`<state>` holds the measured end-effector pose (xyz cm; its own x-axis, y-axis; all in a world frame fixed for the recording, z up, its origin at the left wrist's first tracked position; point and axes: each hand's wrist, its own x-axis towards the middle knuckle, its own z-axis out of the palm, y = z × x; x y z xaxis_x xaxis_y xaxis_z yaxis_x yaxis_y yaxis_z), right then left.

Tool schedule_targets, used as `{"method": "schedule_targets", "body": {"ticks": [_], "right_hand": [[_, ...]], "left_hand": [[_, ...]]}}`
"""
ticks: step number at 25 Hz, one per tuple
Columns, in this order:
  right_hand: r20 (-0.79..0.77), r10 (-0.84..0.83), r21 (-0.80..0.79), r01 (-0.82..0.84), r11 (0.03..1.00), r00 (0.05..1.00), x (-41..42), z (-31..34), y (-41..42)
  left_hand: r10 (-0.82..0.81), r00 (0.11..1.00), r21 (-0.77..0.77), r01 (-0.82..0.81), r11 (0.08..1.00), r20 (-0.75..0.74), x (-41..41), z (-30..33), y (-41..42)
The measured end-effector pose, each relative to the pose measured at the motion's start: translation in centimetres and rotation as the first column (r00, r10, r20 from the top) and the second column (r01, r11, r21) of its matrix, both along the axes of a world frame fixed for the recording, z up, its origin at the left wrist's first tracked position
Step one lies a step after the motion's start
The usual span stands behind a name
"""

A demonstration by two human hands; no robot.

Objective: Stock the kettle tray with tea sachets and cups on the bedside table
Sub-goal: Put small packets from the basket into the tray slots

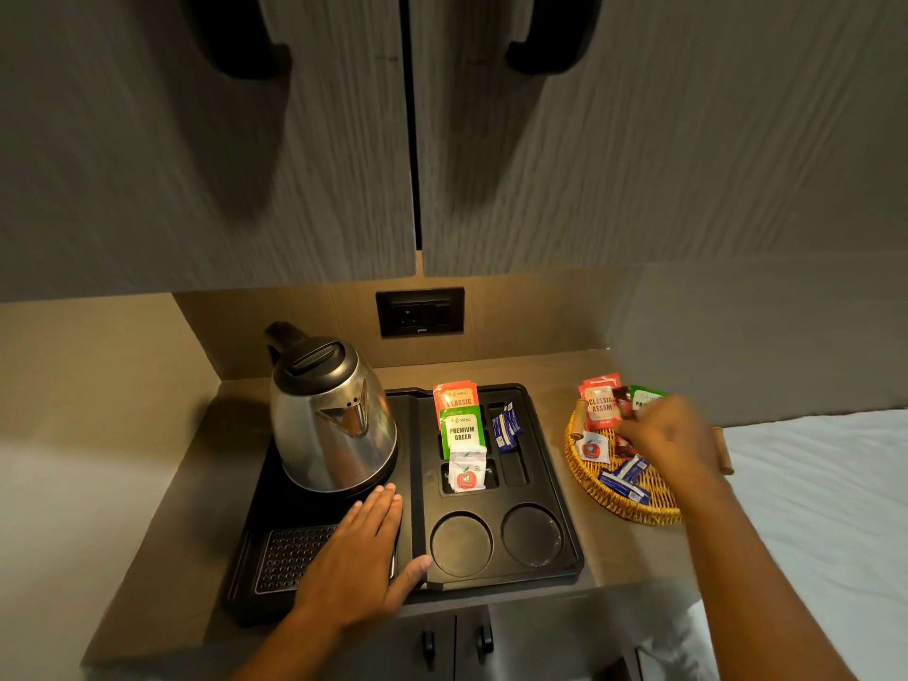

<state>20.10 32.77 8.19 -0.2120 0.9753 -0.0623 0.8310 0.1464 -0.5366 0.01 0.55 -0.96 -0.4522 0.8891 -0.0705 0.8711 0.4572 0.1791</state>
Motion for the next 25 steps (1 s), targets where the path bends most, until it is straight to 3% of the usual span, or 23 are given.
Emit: {"method": "schedule_targets", "body": {"ticks": [3, 9, 14, 17, 20, 22, 23, 25], "right_hand": [[-0.052, 0.219, -0.074, -0.222, 0.972, 0.974, -6.4, -1.6, -4.1], [0.046, 0.211, -0.141, -0.202, 0.969, 0.976, -10.9, -6.2, -6.3], [-0.032, 0.215, -0.074, -0.217, 0.973, 0.976, -9.3, -5.0, -6.0], [-0.031, 0.225, 0.022, -0.224, 0.974, 0.974, -7.3, -5.4, -6.8], [0.008, 0.219, -0.035, -0.218, 0.975, 0.976, -6.4, -7.2, -7.5], [-0.002, 0.19, -0.104, -0.189, 0.976, 0.982, -6.9, -7.9, -7.4], [-0.007, 0.17, -0.137, -0.17, 0.976, 0.985, -7.4, -7.8, -7.3], [-0.019, 0.129, -0.181, -0.131, 0.975, 0.991, -8.3, -7.7, -6.9]], "left_hand": [[-0.011, 1.0, 0.003, 0.011, 1.0, 0.002, 0.0, 0.3, -0.1], [-0.016, 1.0, 0.005, 0.016, 1.0, -0.019, 0.1, 0.4, -0.1], [-0.011, 1.0, 0.03, 0.011, 0.999, -0.021, 0.0, 0.5, -0.1], [0.002, 1.0, 0.194, -0.007, 0.981, 0.027, 0.2, 1.2, -0.6], [0.078, 0.997, 0.461, -0.067, 0.885, -0.004, -1.1, 2.2, -2.9], [0.236, 0.97, 0.583, -0.224, 0.781, 0.057, -3.3, 2.7, -4.6], [0.321, 0.932, 0.534, -0.361, 0.765, 0.169, -5.0, 3.7, -4.7], [0.554, 0.702, 0.388, -0.71, 0.588, 0.447, -7.5, 5.7, -4.6]]}}
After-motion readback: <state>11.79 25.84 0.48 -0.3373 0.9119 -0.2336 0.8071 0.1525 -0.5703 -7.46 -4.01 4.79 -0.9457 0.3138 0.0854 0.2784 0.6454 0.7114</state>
